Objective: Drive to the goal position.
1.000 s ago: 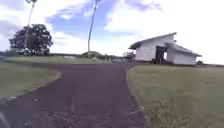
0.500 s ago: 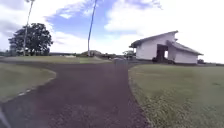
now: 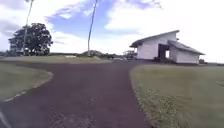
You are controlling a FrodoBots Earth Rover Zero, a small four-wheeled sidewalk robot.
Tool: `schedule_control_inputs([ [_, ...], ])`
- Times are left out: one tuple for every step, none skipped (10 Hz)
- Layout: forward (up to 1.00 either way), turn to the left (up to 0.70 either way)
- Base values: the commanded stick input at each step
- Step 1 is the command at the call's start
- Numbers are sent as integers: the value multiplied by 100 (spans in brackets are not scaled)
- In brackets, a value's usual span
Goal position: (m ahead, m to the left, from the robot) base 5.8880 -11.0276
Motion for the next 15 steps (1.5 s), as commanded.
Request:
schedule_control_inputs([
  [70, 0],
  [70, 0],
  [70, 0],
  [70, 0],
  [70, 0],
  [70, 0],
  [70, 0],
  [70, 0],
  [70, 0],
  [70, 0],
  [70, 0],
  [70, 0],
  [70, 0],
  [70, 0],
  [70, 0],
])
